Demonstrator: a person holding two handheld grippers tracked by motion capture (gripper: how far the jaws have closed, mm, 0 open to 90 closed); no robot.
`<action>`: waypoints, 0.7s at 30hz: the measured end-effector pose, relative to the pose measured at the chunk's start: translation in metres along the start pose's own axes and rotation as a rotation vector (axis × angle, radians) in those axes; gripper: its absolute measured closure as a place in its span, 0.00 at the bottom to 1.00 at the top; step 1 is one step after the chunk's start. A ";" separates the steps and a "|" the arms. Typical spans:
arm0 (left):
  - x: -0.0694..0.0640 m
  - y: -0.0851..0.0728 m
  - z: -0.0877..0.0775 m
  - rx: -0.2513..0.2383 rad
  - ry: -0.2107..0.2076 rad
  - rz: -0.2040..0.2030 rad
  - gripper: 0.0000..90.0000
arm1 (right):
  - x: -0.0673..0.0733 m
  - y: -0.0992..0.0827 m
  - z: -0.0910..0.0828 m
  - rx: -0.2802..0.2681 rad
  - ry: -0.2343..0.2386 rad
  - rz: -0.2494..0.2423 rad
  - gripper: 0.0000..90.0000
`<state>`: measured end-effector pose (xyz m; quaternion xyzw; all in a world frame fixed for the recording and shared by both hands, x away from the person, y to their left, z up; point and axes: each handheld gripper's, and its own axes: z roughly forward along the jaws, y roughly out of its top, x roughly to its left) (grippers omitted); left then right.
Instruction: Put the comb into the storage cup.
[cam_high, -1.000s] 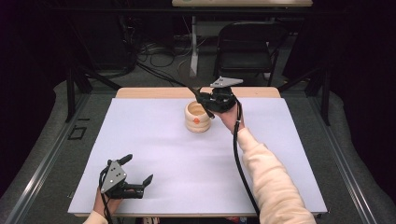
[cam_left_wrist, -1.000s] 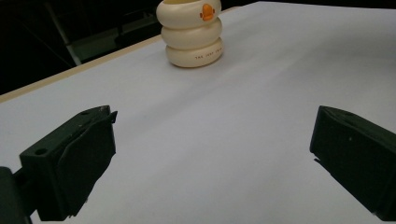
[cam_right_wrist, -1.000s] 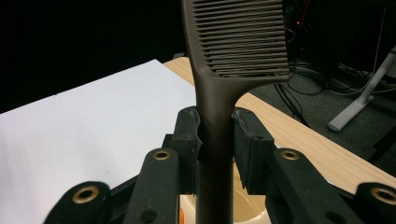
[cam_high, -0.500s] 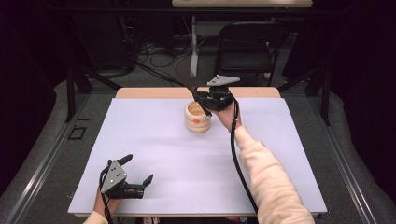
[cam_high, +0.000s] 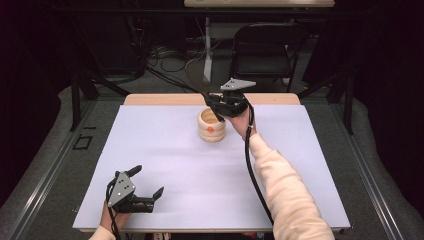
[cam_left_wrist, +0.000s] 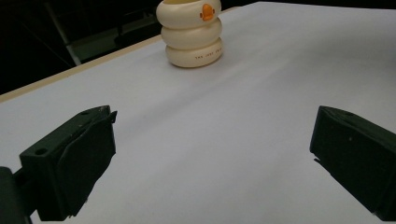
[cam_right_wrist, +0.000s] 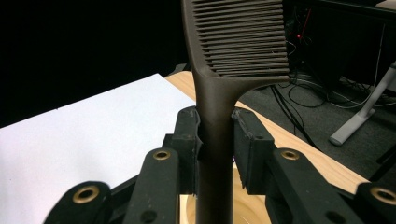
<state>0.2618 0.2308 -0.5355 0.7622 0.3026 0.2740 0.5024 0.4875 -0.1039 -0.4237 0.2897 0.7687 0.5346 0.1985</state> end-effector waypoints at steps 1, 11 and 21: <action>0.000 0.000 0.000 0.001 0.000 0.001 0.00 | 0.000 0.000 0.001 -0.002 0.000 0.000 0.80; 0.000 0.000 0.000 0.003 0.000 0.004 0.00 | -0.001 0.001 0.006 -0.025 0.003 -0.011 0.80; -0.001 0.000 0.000 0.003 0.000 0.006 0.00 | -0.004 -0.002 0.011 -0.037 0.005 -0.012 0.80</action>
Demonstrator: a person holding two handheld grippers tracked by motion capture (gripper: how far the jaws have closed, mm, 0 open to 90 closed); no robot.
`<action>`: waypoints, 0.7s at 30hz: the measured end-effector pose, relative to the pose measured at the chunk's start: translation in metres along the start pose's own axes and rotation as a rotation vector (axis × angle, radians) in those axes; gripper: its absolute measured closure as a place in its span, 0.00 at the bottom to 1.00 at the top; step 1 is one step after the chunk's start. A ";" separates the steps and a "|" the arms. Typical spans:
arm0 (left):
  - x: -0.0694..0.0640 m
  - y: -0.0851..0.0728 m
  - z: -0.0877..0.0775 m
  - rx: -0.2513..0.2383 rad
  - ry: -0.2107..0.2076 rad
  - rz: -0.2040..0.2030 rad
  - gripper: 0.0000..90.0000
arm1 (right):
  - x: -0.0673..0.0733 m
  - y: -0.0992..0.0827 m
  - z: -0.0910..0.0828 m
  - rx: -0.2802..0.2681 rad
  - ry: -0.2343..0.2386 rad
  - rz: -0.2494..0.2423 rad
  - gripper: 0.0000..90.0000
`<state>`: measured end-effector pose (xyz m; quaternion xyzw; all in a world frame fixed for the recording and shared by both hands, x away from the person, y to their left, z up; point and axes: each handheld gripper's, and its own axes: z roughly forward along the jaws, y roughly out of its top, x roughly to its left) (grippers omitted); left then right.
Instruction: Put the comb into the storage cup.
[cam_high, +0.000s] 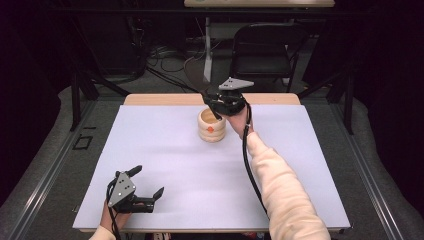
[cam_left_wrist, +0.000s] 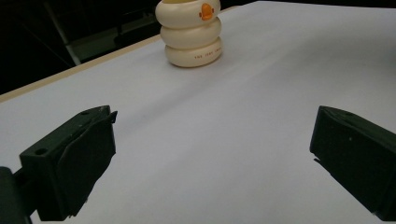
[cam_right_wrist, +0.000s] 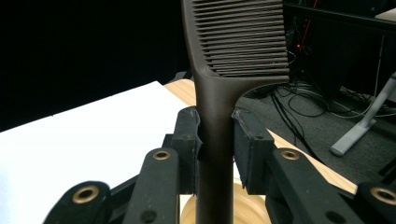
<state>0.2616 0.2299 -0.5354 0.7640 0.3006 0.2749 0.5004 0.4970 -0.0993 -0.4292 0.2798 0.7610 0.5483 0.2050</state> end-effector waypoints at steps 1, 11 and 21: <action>0.000 0.000 0.000 0.001 0.001 0.001 0.00 | 0.000 0.000 0.000 -0.005 0.001 -0.001 0.80; 0.000 0.000 0.000 0.000 0.001 0.000 0.00 | -0.002 -0.005 0.008 -0.031 0.006 -0.004 0.80; 0.000 0.000 0.000 0.000 0.000 -0.001 0.00 | -0.001 -0.009 0.015 -0.053 0.012 -0.014 0.80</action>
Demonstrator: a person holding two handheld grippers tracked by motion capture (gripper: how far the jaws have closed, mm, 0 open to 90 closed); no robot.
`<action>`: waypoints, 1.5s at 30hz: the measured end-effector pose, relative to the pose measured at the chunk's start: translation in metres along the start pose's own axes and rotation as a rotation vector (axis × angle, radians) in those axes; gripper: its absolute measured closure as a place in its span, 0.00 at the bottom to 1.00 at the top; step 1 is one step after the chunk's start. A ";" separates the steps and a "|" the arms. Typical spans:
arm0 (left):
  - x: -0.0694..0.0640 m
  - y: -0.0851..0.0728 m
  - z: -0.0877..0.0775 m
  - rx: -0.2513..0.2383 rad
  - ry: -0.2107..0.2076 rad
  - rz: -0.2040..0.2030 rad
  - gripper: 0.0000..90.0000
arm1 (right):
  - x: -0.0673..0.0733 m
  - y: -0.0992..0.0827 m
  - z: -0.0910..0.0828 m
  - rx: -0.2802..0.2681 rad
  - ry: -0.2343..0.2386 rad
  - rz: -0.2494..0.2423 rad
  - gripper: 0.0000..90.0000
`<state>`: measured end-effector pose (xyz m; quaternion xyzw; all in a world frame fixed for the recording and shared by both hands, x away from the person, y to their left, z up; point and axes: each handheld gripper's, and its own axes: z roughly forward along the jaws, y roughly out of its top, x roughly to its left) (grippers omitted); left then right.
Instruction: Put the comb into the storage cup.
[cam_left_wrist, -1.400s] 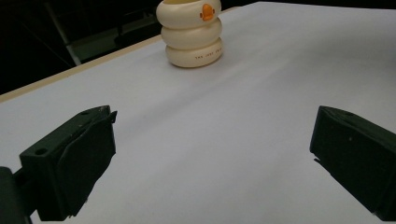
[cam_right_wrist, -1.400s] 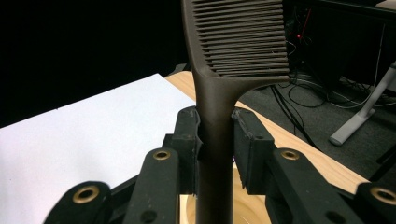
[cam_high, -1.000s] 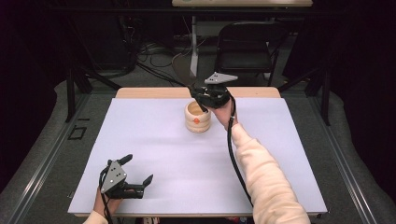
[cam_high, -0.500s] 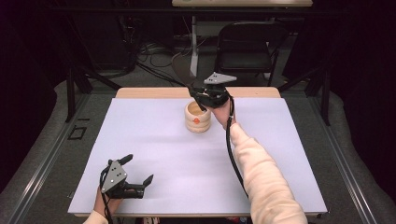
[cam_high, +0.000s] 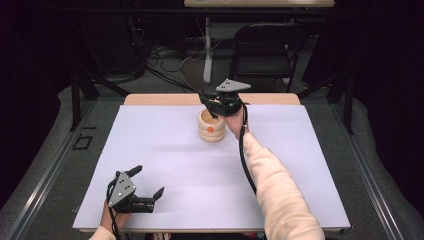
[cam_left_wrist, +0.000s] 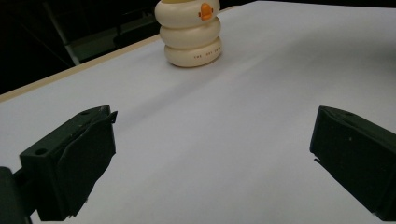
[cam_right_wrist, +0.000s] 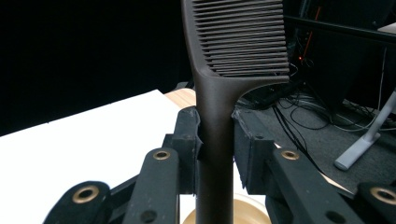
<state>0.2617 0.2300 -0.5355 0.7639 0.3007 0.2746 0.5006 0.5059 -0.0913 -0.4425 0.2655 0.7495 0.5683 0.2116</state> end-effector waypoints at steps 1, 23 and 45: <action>0.000 0.000 0.000 -0.001 -0.002 0.000 0.00 | 0.000 0.000 0.000 -0.003 -0.003 -0.002 0.80; 0.000 0.000 0.000 -0.002 -0.003 0.001 0.00 | 0.002 -0.012 0.014 -0.017 0.001 -0.034 0.80; 0.000 0.000 -0.001 -0.004 -0.003 0.000 0.00 | -0.002 -0.031 0.021 0.006 -0.001 -0.040 0.80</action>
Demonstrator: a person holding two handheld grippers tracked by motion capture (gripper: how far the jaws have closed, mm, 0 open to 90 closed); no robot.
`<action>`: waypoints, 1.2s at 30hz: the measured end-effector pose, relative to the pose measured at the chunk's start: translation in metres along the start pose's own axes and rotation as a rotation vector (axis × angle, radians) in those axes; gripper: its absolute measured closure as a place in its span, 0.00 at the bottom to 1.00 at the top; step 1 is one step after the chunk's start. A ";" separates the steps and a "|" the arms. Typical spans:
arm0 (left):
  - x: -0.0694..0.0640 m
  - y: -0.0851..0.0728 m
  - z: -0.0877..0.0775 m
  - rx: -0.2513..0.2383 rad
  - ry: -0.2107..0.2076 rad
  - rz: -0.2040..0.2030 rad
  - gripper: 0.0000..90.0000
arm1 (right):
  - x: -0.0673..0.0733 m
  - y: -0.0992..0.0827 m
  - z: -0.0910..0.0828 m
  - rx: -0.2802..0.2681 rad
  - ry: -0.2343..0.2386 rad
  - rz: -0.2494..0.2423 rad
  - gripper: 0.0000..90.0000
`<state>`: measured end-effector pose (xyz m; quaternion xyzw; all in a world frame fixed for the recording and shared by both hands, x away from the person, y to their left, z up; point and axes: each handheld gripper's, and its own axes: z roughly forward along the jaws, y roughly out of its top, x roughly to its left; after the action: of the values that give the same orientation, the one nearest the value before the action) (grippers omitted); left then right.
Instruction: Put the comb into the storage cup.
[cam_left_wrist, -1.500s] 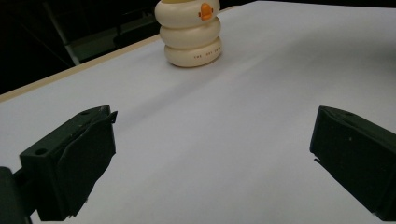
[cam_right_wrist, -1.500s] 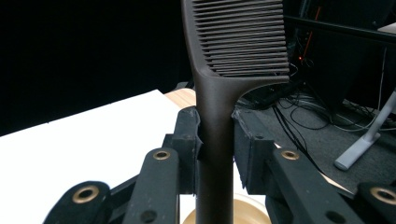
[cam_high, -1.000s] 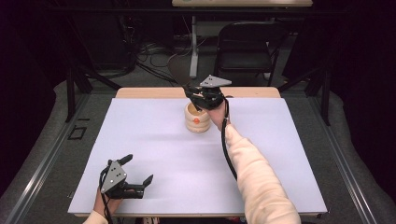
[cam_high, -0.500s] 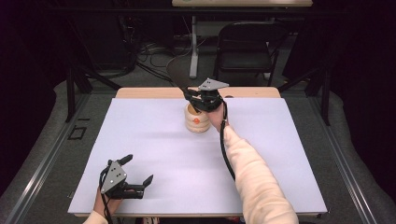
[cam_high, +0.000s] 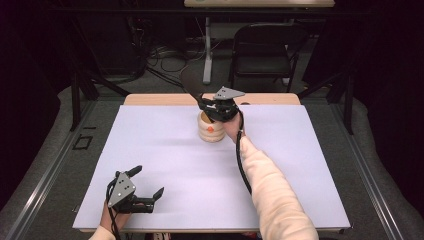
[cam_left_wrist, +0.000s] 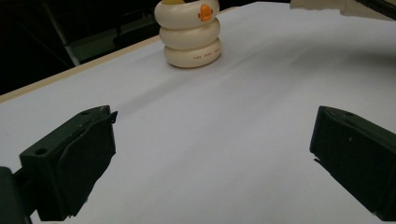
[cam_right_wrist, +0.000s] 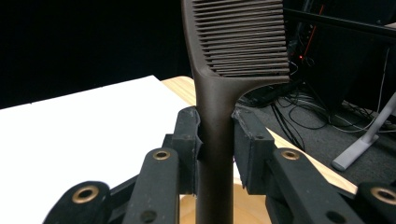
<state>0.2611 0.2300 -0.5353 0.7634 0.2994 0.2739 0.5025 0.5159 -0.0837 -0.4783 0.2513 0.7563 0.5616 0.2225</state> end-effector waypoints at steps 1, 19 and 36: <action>0.000 0.000 0.000 0.000 0.000 0.000 0.00 | 0.000 -0.001 0.000 -0.002 0.000 -0.003 0.80; 0.000 0.000 0.000 0.001 0.000 0.001 0.00 | -0.003 -0.010 0.001 0.016 0.010 0.007 0.80; 0.000 0.000 0.000 0.002 -0.001 0.002 0.00 | -0.005 -0.015 0.001 0.039 0.018 0.004 0.80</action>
<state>0.2613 0.2300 -0.5354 0.7644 0.2987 0.2738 0.5015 0.5184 -0.0895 -0.4923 0.2520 0.7687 0.5492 0.2096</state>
